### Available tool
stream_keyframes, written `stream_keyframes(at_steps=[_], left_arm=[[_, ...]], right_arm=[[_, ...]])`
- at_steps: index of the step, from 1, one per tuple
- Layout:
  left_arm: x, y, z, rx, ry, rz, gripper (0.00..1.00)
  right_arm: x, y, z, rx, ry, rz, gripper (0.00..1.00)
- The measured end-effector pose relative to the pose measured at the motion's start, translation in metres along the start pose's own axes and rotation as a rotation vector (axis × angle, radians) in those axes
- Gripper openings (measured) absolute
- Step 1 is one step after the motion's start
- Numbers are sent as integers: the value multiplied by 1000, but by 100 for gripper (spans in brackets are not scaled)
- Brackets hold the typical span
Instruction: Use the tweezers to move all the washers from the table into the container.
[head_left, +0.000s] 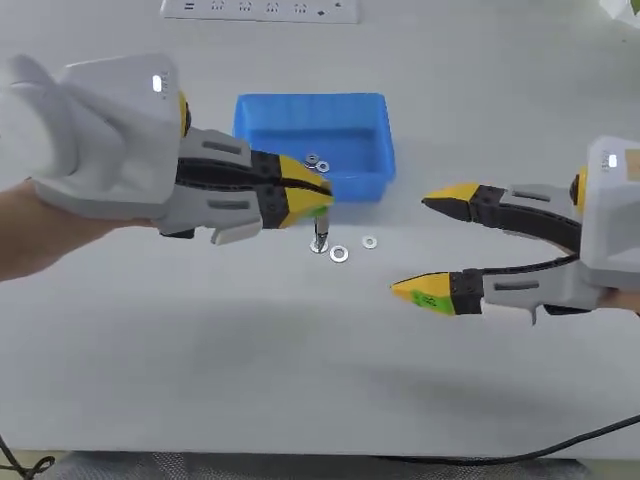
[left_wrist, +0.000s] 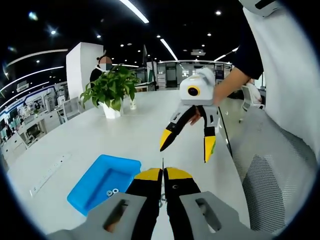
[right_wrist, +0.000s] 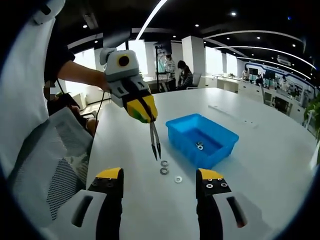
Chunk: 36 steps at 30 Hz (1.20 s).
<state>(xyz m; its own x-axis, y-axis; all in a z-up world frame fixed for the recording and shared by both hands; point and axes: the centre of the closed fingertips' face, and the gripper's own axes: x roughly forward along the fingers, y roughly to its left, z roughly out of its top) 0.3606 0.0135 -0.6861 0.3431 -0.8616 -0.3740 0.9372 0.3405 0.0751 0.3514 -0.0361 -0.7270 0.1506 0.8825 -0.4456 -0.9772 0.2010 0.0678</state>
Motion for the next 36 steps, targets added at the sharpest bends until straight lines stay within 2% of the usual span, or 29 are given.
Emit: stream_keyframes(at_steps=[11,25,36], left_arm=[[5,4,-4,-2,5,-7,5],[8,2,-13,-6,17,-16,5],[5,-1,-15,-15,8,-21,5]], right_arm=[[-1,0,-7,23,16,3,58],[3,4,-11,28,31,17,57],[10,6,-5,22,19,39,56]])
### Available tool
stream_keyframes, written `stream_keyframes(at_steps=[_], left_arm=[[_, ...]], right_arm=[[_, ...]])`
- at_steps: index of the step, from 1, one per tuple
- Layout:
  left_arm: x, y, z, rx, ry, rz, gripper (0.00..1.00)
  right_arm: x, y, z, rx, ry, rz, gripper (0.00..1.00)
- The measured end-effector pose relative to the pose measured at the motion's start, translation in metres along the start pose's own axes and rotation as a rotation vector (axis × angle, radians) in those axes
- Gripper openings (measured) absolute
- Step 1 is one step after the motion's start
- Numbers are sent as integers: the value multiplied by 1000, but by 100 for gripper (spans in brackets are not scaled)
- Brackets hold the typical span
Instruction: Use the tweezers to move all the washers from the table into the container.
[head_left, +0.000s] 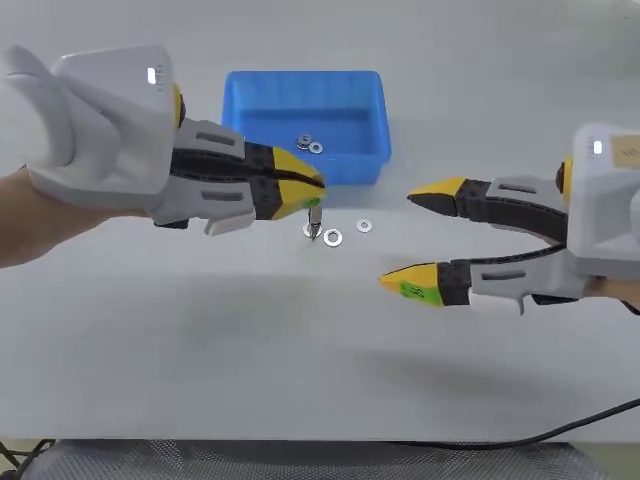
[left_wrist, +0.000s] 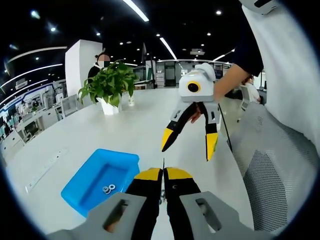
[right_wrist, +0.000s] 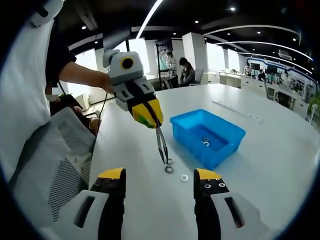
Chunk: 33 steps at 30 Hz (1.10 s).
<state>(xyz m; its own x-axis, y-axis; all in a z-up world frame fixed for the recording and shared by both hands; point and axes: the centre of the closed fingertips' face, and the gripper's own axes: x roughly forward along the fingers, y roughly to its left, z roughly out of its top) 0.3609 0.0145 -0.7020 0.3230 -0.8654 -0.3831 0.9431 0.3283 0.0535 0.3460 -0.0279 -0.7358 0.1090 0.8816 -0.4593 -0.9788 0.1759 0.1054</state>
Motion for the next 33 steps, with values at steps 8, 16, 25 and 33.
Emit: stream_keyframes(at_steps=[8,16,25,33], left_arm=[[-1,-3,-1,-5,2,-11,5],[-3,-2,-3,-13,5,-11,5],[-2,-2,-3,-26,0,-9,5],[-4,-2,-3,-29,5,-10,5]], right_arm=[[25,2,5,-55,18,61,54],[43,4,6,-74,22,92,52],[69,-4,3,-112,53,113,40],[92,-4,-6,-189,106,198,26]])
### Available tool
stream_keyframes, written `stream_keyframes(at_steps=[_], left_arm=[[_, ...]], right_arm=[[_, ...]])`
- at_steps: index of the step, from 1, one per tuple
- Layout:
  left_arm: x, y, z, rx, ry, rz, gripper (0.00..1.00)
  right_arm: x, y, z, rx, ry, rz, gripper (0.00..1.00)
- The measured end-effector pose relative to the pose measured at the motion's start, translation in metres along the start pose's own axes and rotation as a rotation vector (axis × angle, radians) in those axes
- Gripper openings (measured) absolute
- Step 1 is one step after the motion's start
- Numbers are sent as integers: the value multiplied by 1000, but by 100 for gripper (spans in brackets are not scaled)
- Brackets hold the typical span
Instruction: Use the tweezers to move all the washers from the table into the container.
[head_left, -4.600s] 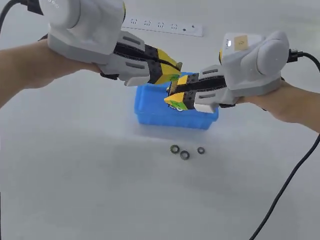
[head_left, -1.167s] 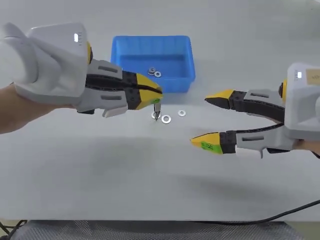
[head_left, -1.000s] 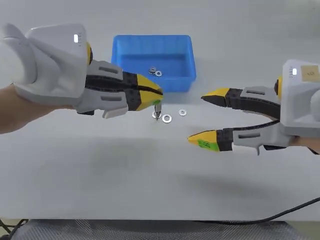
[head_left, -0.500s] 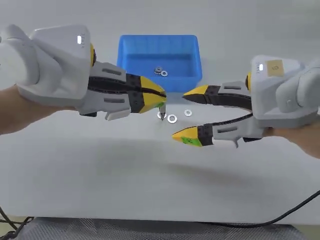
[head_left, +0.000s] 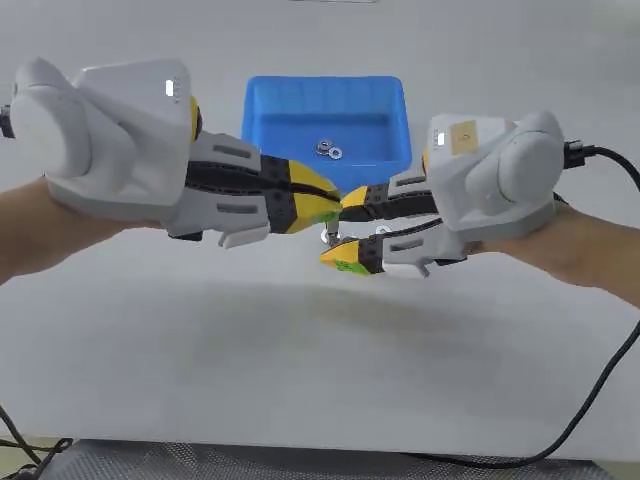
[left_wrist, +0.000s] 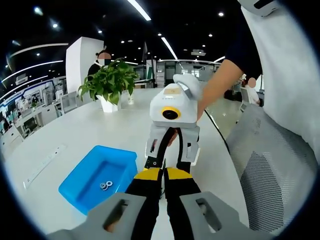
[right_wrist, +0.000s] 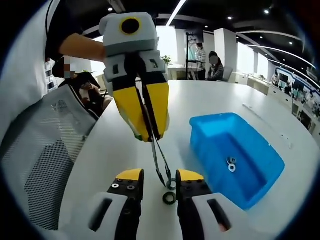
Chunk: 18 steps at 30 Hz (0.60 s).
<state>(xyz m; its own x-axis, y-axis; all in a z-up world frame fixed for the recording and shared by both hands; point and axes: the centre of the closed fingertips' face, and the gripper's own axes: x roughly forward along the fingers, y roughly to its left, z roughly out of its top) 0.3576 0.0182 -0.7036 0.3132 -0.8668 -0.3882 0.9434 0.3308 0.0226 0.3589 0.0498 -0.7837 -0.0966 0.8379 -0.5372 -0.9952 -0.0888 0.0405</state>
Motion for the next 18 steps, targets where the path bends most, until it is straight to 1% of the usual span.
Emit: stream_keyframes(at_steps=[4,5,8,9,10,11,16,18], left_arm=[[-2,0,-1,0,6,2,5],[-3,1,-1,-1,7,3,5],[-3,0,-2,-3,8,1,5],[-3,0,-2,-1,9,0,5],[-3,-1,-1,-1,10,-1,5],[-2,-1,-1,-1,10,-1,5],[-1,-1,0,7,12,-1,5],[-1,-1,0,4,12,2,5]], right_arm=[[4,-1,-1,-19,9,11,20],[3,0,1,-31,13,5,18],[2,2,6,-37,9,5,14],[1,2,8,-53,13,0,13],[1,4,7,-54,15,10,12],[1,5,8,-71,18,10,12],[1,4,7,-100,21,14,11],[1,3,6,-143,25,5,10]])
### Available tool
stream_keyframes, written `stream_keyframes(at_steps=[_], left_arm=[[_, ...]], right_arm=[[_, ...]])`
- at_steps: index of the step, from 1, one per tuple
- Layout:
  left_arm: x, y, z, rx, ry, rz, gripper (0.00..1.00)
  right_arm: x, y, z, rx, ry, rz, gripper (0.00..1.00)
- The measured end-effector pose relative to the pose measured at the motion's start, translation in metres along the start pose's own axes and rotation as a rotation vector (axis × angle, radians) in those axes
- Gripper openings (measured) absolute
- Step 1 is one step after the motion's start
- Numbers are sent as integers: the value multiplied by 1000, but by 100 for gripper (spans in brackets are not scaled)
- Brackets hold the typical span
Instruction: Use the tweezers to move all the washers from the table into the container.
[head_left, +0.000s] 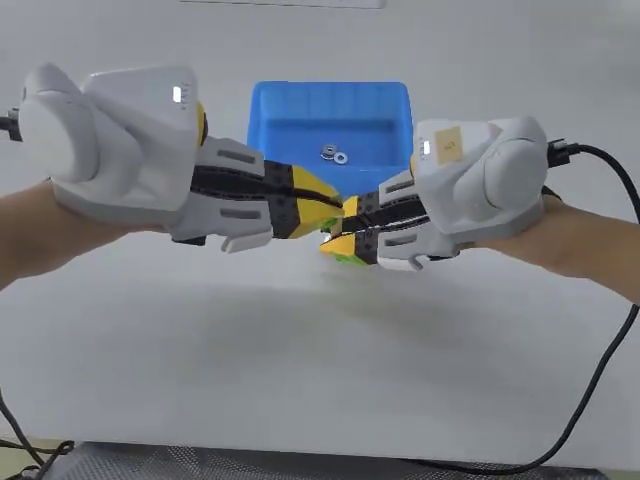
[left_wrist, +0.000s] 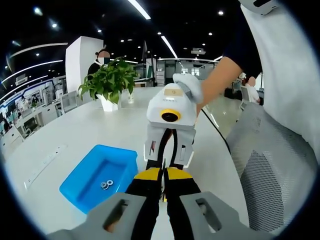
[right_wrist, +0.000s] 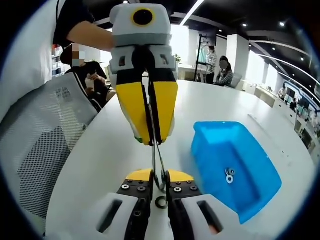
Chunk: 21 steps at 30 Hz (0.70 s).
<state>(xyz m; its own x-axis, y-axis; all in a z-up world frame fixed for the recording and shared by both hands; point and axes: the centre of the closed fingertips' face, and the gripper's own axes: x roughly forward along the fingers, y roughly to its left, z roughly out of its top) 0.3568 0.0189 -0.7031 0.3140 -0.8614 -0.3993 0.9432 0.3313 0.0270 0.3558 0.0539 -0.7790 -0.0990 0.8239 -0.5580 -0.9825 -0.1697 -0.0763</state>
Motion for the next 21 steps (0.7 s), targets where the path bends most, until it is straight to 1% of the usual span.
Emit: stream_keyframes(at_steps=[1,2,4,7,9,11,12,13,14,15,16,18,21], left_arm=[[0,0,0,-2,0,0,5],[0,0,0,-6,0,0,5],[1,0,0,-13,0,3,6],[2,2,1,-14,-1,19,6],[3,3,-1,-17,9,23,7],[4,3,-4,-7,29,24,7],[4,2,-5,-20,32,18,8],[4,0,-3,-46,23,11,10],[4,1,-1,-52,11,12,12],[4,2,2,-44,1,18,13],[4,3,2,-41,2,21,14],[4,5,0,-41,14,23,15],[4,5,-1,-34,23,18,15]], right_arm=[[0,1,0,-16,4,-3,10],[0,-3,-1,-30,5,-7,10],[-1,-6,-2,-24,1,-13,9],[-1,-5,-1,-17,-3,-24,9],[-1,-4,0,-14,-6,-29,9],[-1,-3,1,-11,-6,-33,9],[-1,-2,2,-14,-6,-34,9],[-1,-2,2,-14,-7,-35,9],[-1,-1,3,-8,-10,-32,9],[-1,0,3,-2,-14,-29,9],[-1,0,4,-4,-16,-32,9],[-1,0,4,4,-21,-30,9],[-1,0,5,13,-33,-31,9]])
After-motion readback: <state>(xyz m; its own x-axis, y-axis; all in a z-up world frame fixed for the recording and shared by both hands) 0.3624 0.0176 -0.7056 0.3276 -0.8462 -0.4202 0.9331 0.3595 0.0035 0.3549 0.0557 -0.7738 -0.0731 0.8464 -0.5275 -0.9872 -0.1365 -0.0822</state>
